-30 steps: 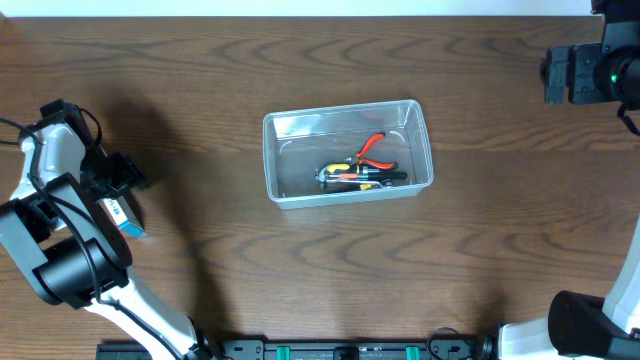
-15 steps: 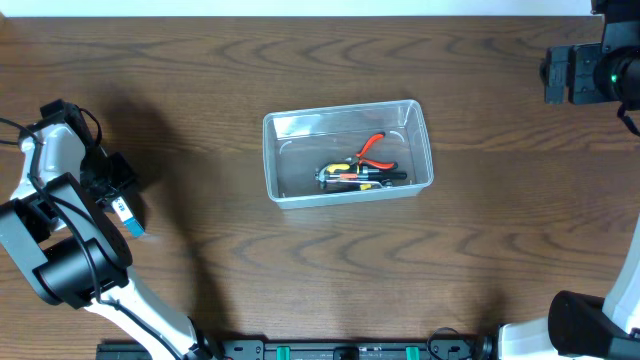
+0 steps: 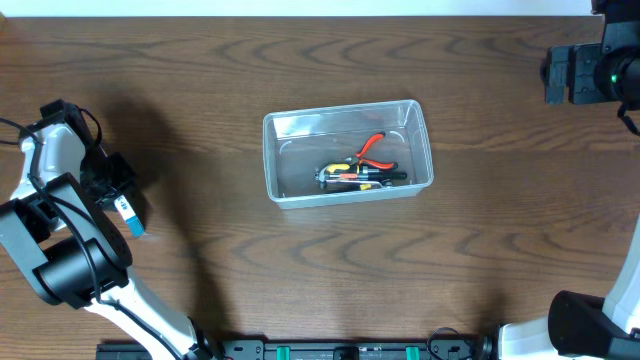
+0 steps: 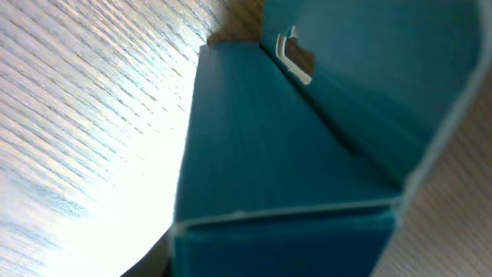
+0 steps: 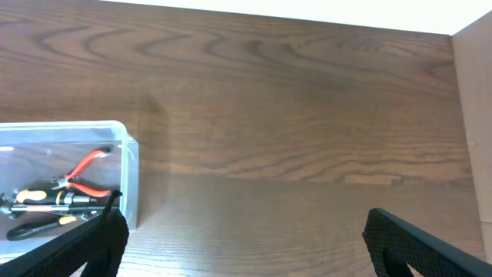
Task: Pack container
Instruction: 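Lower the left gripper and grasp the box by its end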
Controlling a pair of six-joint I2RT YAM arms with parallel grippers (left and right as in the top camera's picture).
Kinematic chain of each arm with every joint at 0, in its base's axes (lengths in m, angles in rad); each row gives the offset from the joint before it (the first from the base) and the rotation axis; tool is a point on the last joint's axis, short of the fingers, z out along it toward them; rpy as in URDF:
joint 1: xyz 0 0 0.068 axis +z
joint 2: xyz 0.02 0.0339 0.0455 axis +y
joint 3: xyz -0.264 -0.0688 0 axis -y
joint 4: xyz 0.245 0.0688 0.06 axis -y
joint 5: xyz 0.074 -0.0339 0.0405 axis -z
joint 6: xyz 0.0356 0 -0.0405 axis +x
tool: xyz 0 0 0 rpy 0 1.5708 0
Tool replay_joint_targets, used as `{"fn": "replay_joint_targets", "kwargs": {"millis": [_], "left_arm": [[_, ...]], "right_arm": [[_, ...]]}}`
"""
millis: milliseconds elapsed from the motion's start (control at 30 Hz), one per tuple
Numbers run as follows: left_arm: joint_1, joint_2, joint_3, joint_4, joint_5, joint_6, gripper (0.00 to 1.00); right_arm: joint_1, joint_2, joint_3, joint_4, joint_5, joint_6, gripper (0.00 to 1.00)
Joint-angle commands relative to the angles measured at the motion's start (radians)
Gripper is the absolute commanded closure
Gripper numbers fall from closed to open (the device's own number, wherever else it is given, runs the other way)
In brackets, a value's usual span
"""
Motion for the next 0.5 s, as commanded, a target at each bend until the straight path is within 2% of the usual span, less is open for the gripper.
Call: {"fn": "replay_joint_targets", "kwargs": {"millis": [0, 133, 300, 367, 467], "left_arm": [[0.002, 0.009, -0.01, -0.004, -0.005, -0.001, 0.77], [0.002, 0.009, -0.01, -0.005, -0.005, 0.0, 0.88], [0.002, 0.009, -0.01, -0.005, -0.005, -0.001, 0.89], [0.002, 0.009, -0.01, -0.005, -0.005, -0.001, 0.94], [0.002, 0.008, -0.01, -0.005, -0.005, -0.001, 0.94]], "right_arm": [[0.001, 0.002, -0.004, -0.002, 0.007, -0.005, 0.01], [0.001, 0.002, -0.004, -0.002, 0.007, -0.008, 0.01], [0.001, 0.002, -0.004, -0.002, 0.007, -0.008, 0.01], [0.001, 0.002, -0.004, -0.002, 0.007, -0.008, 0.01], [0.001, 0.002, -0.004, -0.001, 0.007, -0.008, 0.01]]}}
